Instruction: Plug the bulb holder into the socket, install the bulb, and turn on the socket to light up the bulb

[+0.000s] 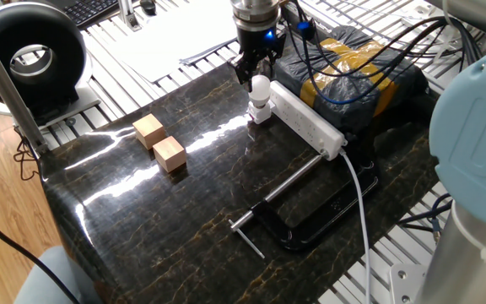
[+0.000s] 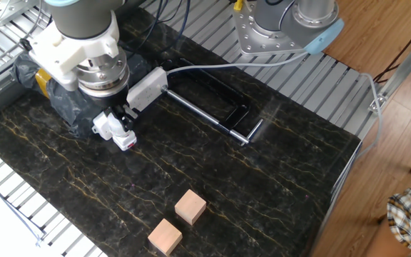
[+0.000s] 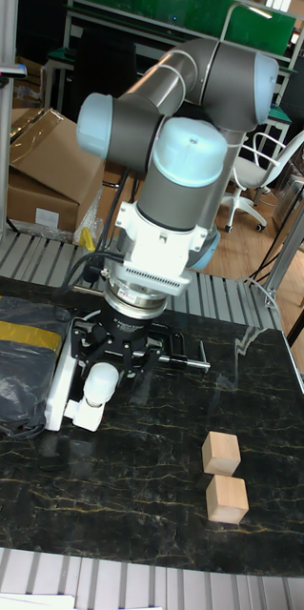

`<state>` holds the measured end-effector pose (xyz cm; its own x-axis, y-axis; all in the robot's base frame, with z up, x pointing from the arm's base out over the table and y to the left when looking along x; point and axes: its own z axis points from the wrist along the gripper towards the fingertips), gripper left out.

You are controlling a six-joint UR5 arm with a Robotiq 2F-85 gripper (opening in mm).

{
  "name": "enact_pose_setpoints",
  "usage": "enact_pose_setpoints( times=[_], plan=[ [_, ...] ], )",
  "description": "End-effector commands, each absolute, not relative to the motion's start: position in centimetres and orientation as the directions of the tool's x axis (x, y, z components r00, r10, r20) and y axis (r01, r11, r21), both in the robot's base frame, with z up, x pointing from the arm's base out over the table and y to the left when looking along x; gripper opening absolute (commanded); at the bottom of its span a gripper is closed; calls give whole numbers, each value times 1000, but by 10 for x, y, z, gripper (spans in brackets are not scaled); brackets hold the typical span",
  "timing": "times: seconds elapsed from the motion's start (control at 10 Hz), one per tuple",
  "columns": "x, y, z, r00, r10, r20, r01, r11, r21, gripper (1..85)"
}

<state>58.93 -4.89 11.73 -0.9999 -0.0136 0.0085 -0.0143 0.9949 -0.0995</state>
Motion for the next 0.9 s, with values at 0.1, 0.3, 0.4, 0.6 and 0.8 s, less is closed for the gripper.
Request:
enact_pose_setpoints(
  times=[0.1,0.3,0.4,0.6,0.8],
  plan=[
    [591,-46,123,-997,-71,9,-71,993,-92,583],
    [595,-26,139,-978,-207,-4,-206,977,-52,580],
    [593,-7,148,-960,-281,-21,-281,960,-6,580],
    [587,8,166,-866,-499,-34,-499,866,-24,573],
    [593,-13,174,-636,-771,12,-765,630,-134,560]
  ],
)
